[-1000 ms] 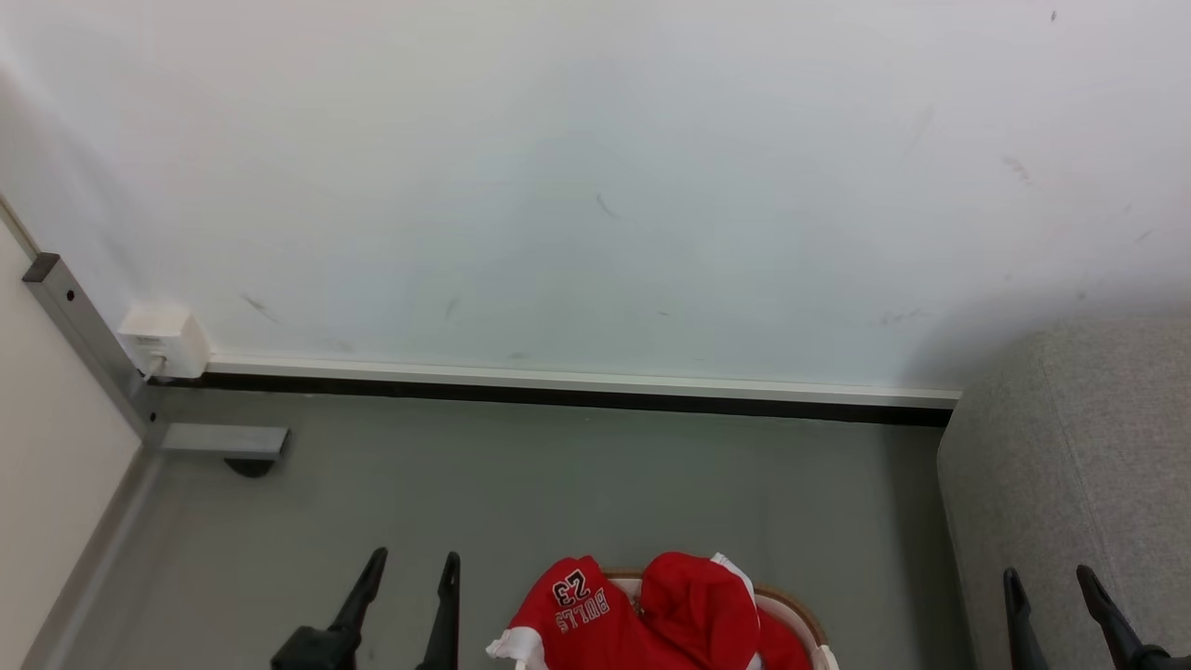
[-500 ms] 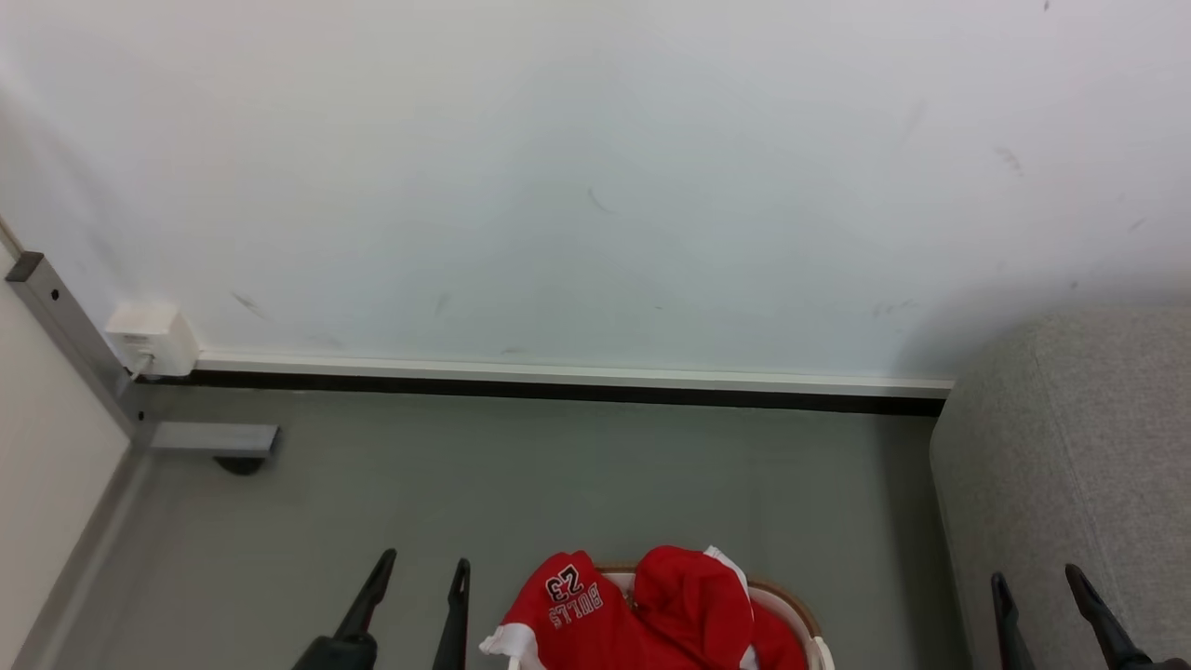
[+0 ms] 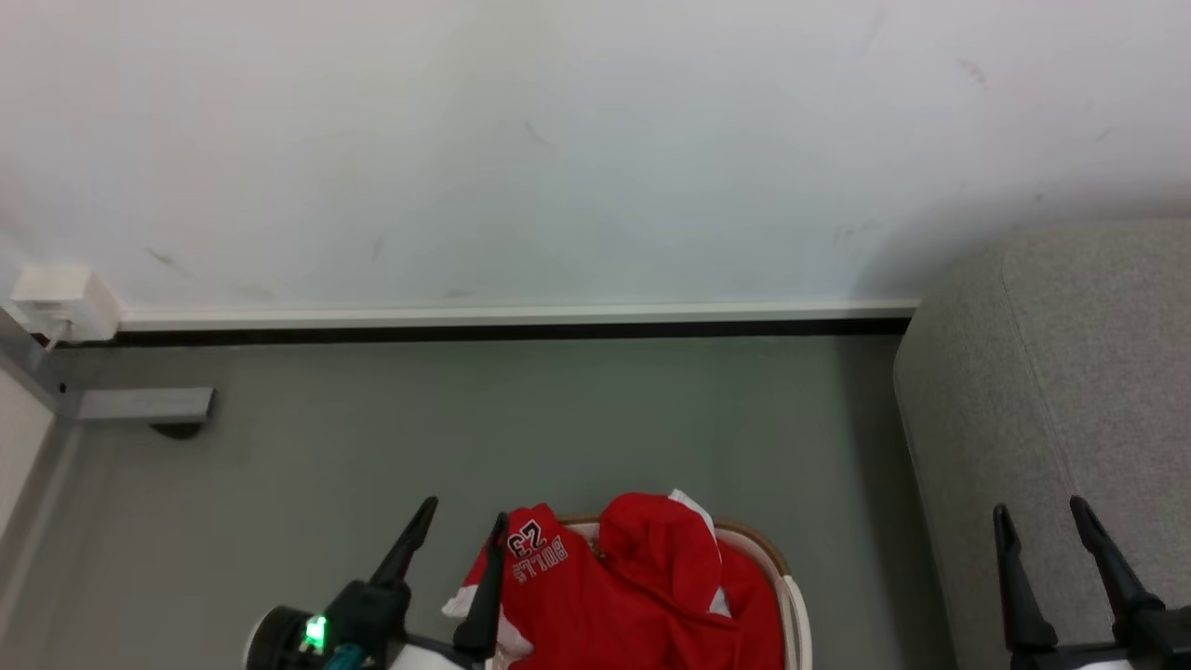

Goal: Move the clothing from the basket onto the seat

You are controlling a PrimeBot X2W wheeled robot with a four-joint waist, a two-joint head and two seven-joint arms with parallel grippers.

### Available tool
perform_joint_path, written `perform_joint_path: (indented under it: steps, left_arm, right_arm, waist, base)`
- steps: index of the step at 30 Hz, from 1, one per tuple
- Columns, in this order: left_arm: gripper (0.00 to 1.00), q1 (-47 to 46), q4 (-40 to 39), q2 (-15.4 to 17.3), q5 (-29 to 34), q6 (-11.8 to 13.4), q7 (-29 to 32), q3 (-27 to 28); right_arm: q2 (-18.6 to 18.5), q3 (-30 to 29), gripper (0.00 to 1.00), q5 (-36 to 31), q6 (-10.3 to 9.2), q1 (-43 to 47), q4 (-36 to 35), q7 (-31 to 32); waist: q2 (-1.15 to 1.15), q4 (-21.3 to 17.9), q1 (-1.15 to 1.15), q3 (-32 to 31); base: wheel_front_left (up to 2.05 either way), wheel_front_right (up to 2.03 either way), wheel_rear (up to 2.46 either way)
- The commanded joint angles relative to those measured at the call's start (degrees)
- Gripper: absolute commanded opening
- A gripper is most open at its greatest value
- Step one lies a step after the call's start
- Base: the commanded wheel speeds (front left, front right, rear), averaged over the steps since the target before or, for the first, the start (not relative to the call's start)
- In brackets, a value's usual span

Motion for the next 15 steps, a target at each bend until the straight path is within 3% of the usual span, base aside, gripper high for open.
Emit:
perform_joint_path:
  steps: [1, 9, 15]
  left_arm:
    - [1.00, -1.4, 0.6, -0.1, -0.6, -0.4, 0.0, -0.4]
    - [1.00, -13.2, 10.1, -0.6, -0.4, -3.7, 0.0, -6.6]
    - [1.00, -24.1, 21.4, -0.6, -1.1, -3.3, 0.0, -12.7]
  right_arm:
    - [0.1, -0.1, 1.00, 0.2, -0.14, -1.2, -0.6, 0.0]
    - [0.7, 0.0, 1.00, 1.0, -0.14, -7.3, -4.9, 0.0]
    - [1.1, 0.4, 1.00, 2.0, -0.14, -12.3, -7.7, 0.0]
  waist:
    - [0.00, -1.3, 0.00, 2.8]
    - [0.00, -3.1, 0.00, 12.8]
    - [0.00, -5.2, 0.00, 20.4]
  base:
    - [0.00, 0.00, 0.00]
    - [0.00, 0.00, 0.00]
    - [0.00, 0.00, 0.00]
